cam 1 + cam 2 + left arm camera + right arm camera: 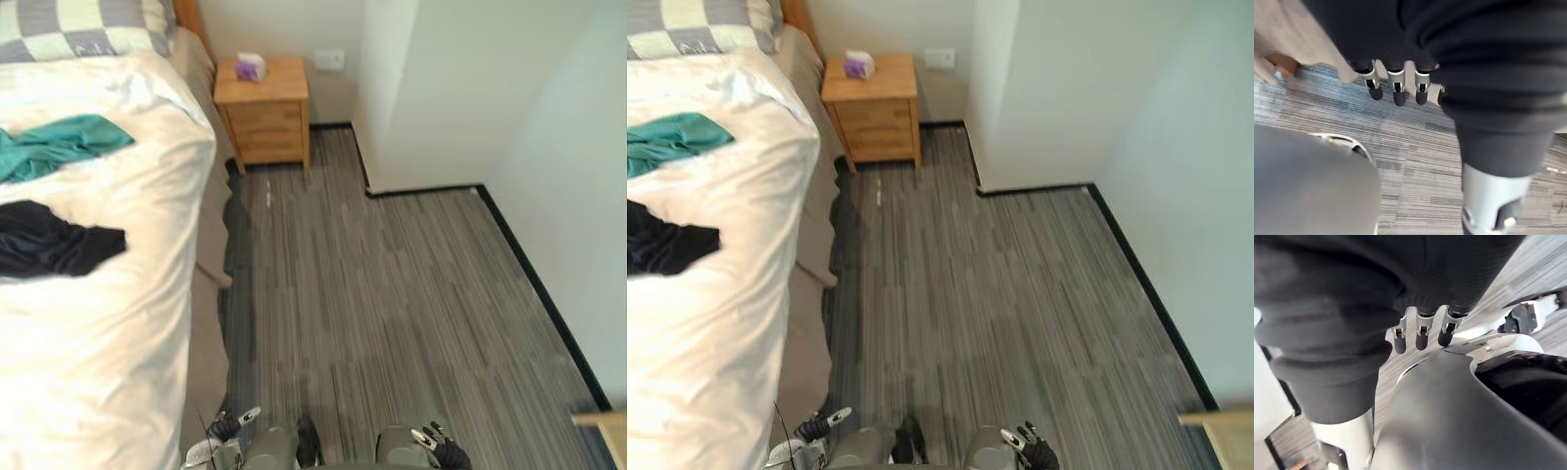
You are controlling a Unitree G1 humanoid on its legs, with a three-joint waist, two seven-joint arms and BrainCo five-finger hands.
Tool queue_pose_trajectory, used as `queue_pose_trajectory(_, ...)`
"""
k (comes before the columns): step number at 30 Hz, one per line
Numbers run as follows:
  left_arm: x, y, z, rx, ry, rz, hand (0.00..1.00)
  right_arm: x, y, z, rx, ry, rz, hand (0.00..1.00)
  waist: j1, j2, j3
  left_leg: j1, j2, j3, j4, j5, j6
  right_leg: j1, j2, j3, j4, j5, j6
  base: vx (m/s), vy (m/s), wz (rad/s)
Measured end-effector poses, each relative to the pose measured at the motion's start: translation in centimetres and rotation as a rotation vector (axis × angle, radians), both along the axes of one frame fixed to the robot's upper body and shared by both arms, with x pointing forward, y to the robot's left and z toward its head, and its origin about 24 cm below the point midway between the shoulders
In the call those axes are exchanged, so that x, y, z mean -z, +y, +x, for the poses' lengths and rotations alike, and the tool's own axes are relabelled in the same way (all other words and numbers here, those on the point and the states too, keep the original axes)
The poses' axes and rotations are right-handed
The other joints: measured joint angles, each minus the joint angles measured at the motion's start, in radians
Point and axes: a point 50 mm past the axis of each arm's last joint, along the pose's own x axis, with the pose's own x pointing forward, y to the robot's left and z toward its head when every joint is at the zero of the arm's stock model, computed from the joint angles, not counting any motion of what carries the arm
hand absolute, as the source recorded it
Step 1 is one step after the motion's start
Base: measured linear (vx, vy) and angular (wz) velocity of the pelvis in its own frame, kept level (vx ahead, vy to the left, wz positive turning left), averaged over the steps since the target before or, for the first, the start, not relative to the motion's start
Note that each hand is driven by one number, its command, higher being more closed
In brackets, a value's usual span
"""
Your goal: Tidy the bed and pick cloth on bed and put in laundry
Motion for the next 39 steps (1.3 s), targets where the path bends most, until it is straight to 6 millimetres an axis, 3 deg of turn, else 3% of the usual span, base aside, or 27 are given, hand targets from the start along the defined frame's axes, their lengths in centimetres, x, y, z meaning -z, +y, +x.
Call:
queue_pose_trajectory(2,0.0,-0.2,0.3,0.013,-0.003,0.000,0.00,-0.1,0.0,0.2,0.012,-0.016,0.004,0.00,-0.002,0.015,0.005,0.062,0.026,-0.037,-0.046,0.010,-0.016,-0.051,0.061,-0.060,-0.185,-0.017,-0.017,0.50,0.002,0.64)
queue_pose_trajectory(4,-0.1,-0.4,0.5,0.032,0.000,0.000,0.00,-0.2,-0.3,0.3,0.035,-0.031,0.006,0.00,-0.006,0.021,0.013,0.095,0.044,-0.063,-0.067,0.019,-0.031,-0.123,0.100,-0.070,-0.413,0.030,-0.031,0.45,-0.036,0.50)
queue_pose_trajectory(6,0.1,-0.9,0.4,0.040,0.025,-0.016,0.00,-0.3,-0.2,0.3,0.044,-0.048,0.024,0.00,-0.007,0.011,0.027,0.159,0.053,-0.094,-0.065,0.000,-0.096,-0.172,0.114,0.004,-0.687,0.210,-0.033,0.58,-0.148,0.56)
queue_pose_trajectory(8,0.2,-0.8,0.0,0.032,0.043,-0.018,0.00,-0.2,0.3,-0.2,0.065,-0.049,0.039,0.00,-0.007,-0.004,0.033,0.223,0.061,-0.136,-0.033,-0.048,-0.166,-0.170,0.101,0.079,-0.736,0.262,-0.030,0.69,-0.291,0.83)
queue_pose_trajectory(9,0.3,-0.6,-0.4,0.005,0.047,-0.020,0.00,-0.2,0.2,-0.5,0.087,-0.047,0.043,0.00,-0.014,0.003,0.030,0.262,0.093,-0.165,0.014,-0.078,-0.170,-0.167,0.099,0.071,-0.638,0.325,-0.037,0.70,-0.344,0.88)
queue_pose_trajectory(10,0.3,-0.8,-0.5,-0.006,0.048,-0.028,0.00,-0.3,0.1,-0.4,0.093,-0.050,0.038,0.00,-0.014,0.007,0.026,0.256,0.110,-0.177,0.063,-0.076,-0.175,-0.180,0.102,0.067,-0.573,0.328,-0.046,0.83,-0.438,0.62)
queue_pose_trajectory(11,0.4,-1.4,-0.6,-0.032,0.044,-0.050,0.00,-0.4,-0.6,-0.4,0.089,-0.050,0.021,0.00,-0.009,0.045,0.019,0.191,0.152,-0.182,0.218,-0.043,-0.215,-0.187,0.120,0.042,-0.493,0.264,-0.076,0.65,-0.348,0.27)
queue_pose_trajectory(12,0.5,-2.1,-0.6,-0.072,0.035,-0.080,0.00,-0.6,-1.2,-0.1,0.079,-0.053,0.008,0.00,-0.007,0.072,0.013,0.088,0.207,-0.185,0.418,0.066,-0.213,-0.166,0.153,0.020,-0.477,0.206,-0.093,0.64,-0.348,0.14)
queue_pose_trajectory(14,0.5,-2.0,-0.6,-0.114,0.016,-0.092,0.00,-0.7,-1.4,0.2,0.051,-0.050,0.000,0.00,-0.003,0.090,0.028,-0.069,0.289,-0.187,0.728,0.252,-0.229,-0.079,0.202,0.011,-0.521,0.165,-0.130,0.63,-0.287,-0.01)
queue_pose_trajectory(15,0.3,-1.7,-0.2,-0.124,-0.013,-0.087,0.00,-0.7,-1.4,0.5,0.017,-0.045,-0.010,0.00,-0.003,0.096,0.037,-0.154,0.310,-0.187,0.903,0.206,-0.196,0.015,0.222,0.008,-0.561,0.147,-0.153,0.63,-0.241,-0.05)
queue_pose_trajectory(17,-0.1,-1.0,0.4,-0.116,-0.046,-0.064,0.00,-0.4,-1.0,0.5,-0.011,-0.023,-0.007,0.00,-0.001,0.062,0.055,-0.225,0.275,-0.183,0.959,0.152,-0.191,0.141,0.220,0.006,-0.621,0.125,-0.161,0.58,-0.197,0.01)
queue_pose_trajectory(19,-0.5,-0.9,1.1,-0.100,-0.103,-0.071,0.00,-0.5,-0.7,1.0,-0.044,-0.041,-0.011,0.00,0.014,0.052,0.059,-0.327,0.210,-0.140,0.807,0.114,-0.191,0.255,0.213,0.010,-0.709,0.103,-0.159,0.59,-0.149,-0.04)
queue_pose_trajectory(20,-0.7,-1.0,1.5,-0.093,-0.132,-0.080,0.00,-0.6,-0.7,1.4,-0.052,-0.054,-0.009,0.00,0.029,0.052,0.061,-0.363,0.177,-0.061,0.577,0.112,-0.189,0.299,0.205,0.015,-0.739,0.086,-0.147,0.46,-0.051,-0.19)
queue_pose_trajectory(21,-0.8,-1.2,1.7,-0.098,-0.145,-0.080,0.00,-0.7,-0.8,1.6,-0.055,-0.067,-0.011,0.00,0.043,0.051,0.061,-0.352,0.158,0.045,0.339,0.127,-0.197,0.324,0.197,0.011,-0.751,0.065,-0.129,0.48,-0.008,-0.15)
queue_pose_trajectory(23,-0.7,-1.2,1.5,-0.103,-0.141,-0.078,0.00,-0.8,-0.8,1.8,-0.057,-0.078,-0.011,0.00,0.047,0.057,0.058,-0.337,0.147,0.216,0.086,0.185,-0.189,0.368,0.202,-0.011,-0.772,0.031,-0.107,0.47,0.043,0.13)
queue_pose_trajectory(24,-0.7,-1.2,1.5,-0.105,-0.140,-0.073,0.00,-0.8,-0.7,2.0,-0.065,-0.087,-0.005,0.00,0.047,0.055,0.058,-0.327,0.141,0.326,-0.009,0.195,-0.167,0.411,0.209,-0.034,-0.786,-0.001,-0.089,0.73,0.153,0.46)
queue_pose_trajectory(25,-0.8,-0.8,1.5,-0.119,-0.144,-0.058,0.00,-0.8,-0.5,1.9,-0.074,-0.088,0.003,0.00,0.052,0.026,0.051,-0.316,0.114,0.354,-0.021,0.224,-0.053,0.456,0.192,-0.058,-0.786,-0.045,-0.069,0.76,0.162,0.49)
queue_pose_trajectory(26,-0.9,-0.5,1.5,-0.125,-0.144,-0.046,0.00,-0.8,-0.4,1.9,-0.076,-0.090,0.007,0.00,0.052,0.005,0.037,-0.316,0.095,0.366,-0.007,0.214,-0.018,0.458,0.171,-0.070,-0.770,-0.064,-0.057,0.64,0.125,0.45)
queue_pose_trajectory(27,-0.7,-0.5,1.4,-0.135,-0.127,-0.040,0.00,-0.9,-0.3,2.4,-0.084,-0.100,0.007,0.00,0.046,-0.010,0.021,-0.329,0.088,0.366,0.041,0.185,0.055,0.402,0.135,-0.083,-0.612,-0.094,-0.013,0.54,0.100,0.29)
queue_pose_trajectory(28,-0.7,-0.3,1.5,-0.146,-0.118,-0.037,0.00,-1.1,-0.2,3.6,-0.090,-0.123,0.006,0.00,0.051,-0.011,0.017,-0.319,0.079,0.359,0.078,0.141,0.101,0.280,0.077,-0.079,-0.289,-0.072,0.039,0.52,0.110,0.26)
queue_pose_trajectory(29,-0.7,-0.2,1.5,-0.146,-0.112,-0.028,0.00,-1.2,-0.3,4.1,-0.096,-0.131,0.005,0.00,0.049,-0.020,0.016,-0.309,0.067,0.346,0.084,0.123,0.099,0.219,0.041,-0.069,-0.148,-0.020,0.074,0.73,0.194,0.51)
queue_pose_trajectory(30,-0.6,-0.2,1.5,-0.132,-0.093,-0.017,0.00,-1.3,0.2,4.8,-0.108,-0.138,0.015,0.00,0.040,-0.038,0.016,-0.275,0.032,0.301,0.085,0.099,0.096,0.123,-0.025,-0.067,0.068,0.055,0.067,0.58,0.150,0.77)
queue_pose_trajectory(32,-0.5,-0.4,1.3,-0.121,-0.076,-0.010,0.00,-1.1,1.0,4.8,-0.134,-0.130,0.026,0.00,0.030,-0.032,0.018,-0.196,0.002,0.213,0.058,0.081,0.090,0.076,-0.050,-0.081,0.133,0.026,0.033,0.65,0.105,1.51)
queue_pose_trajectory(35,-0.5,-0.7,1.2,-0.121,-0.089,-0.031,0.00,-1.3,1.1,5.1,-0.166,-0.142,-0.006,0.00,0.023,-0.001,0.024,-0.063,-0.021,0.011,-0.037,0.095,0.065,0.045,-0.004,-0.070,-0.118,-0.009,0.042,0.56,-0.030,1.91)
queue_pose_trajectory(36,-0.7,-0.9,1.6,-0.115,-0.107,-0.039,0.00,-1.3,1.0,5.1,-0.160,-0.138,-0.016,0.00,0.029,0.018,0.029,-0.039,-0.024,-0.088,-0.063,0.095,0.037,0.015,0.026,-0.019,-0.283,-0.005,0.047,0.49,-0.120,2.09)
queue_pose_trajectory(37,-0.7,-0.9,1.7,-0.116,-0.112,-0.040,0.00,-1.3,1.0,5.1,-0.160,-0.135,-0.020,0.00,0.031,0.016,0.028,-0.034,-0.026,-0.128,-0.068,0.094,0.031,0.004,0.036,0.017,-0.346,-0.002,0.052,0.44,-0.185,2.12)
queue_pose_trajectory(39,-0.8,-0.7,1.7,-0.123,-0.123,-0.034,0.00,-1.1,1.0,4.5,-0.118,-0.122,-0.013,0.00,0.035,0.018,0.027,-0.033,-0.032,-0.325,-0.047,0.075,-0.012,-0.036,0.082,0.257,-0.559,0.064,0.049,0.40,-0.283,2.30)
